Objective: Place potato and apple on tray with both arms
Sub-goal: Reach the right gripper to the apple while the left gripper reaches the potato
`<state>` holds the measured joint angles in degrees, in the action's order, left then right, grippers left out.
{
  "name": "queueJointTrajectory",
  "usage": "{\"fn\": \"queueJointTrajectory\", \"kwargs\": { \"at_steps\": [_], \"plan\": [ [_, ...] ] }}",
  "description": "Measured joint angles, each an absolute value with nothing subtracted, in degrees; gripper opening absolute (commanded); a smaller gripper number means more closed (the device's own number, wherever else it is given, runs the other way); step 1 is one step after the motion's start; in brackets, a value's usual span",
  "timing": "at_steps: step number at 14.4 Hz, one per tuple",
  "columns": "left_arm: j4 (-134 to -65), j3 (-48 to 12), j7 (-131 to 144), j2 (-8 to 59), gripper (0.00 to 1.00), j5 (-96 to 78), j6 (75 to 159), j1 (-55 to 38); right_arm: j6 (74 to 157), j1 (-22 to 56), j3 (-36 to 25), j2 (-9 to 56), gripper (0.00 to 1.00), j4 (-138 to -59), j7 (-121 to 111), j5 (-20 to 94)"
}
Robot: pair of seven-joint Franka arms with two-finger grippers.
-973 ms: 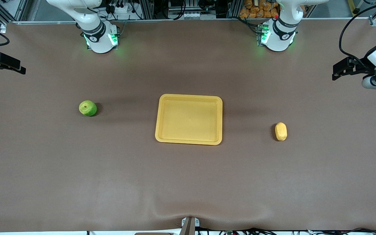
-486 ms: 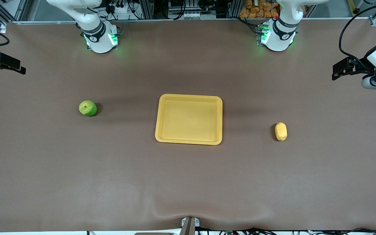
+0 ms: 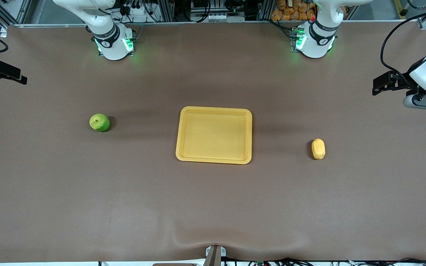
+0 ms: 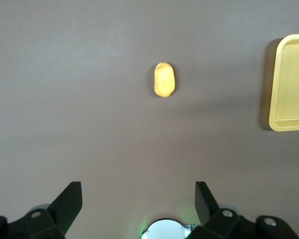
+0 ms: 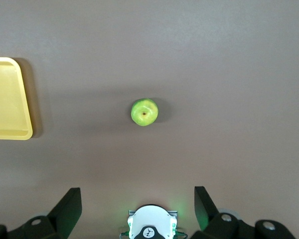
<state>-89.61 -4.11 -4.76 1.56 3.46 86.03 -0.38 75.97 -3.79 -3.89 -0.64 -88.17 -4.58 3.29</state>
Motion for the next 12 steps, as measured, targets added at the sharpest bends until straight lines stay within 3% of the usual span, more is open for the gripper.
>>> {"fn": "queueJointTrajectory", "kwargs": {
  "at_steps": [5, 12],
  "plan": [
    [-91.5, -4.1, -4.8, 3.8, 1.00, 3.5, 87.5, -0.4, 76.3, -3.9, -3.9, 0.0, 1.00, -89.2, -4.6, 3.3],
    [-102.8, -4.1, -4.8, 3.6, 1.00, 3.5, 102.2, -0.2, 80.7, -3.9, -3.9, 2.2, 1.00, -92.3, -4.6, 3.3]
  ]
}}
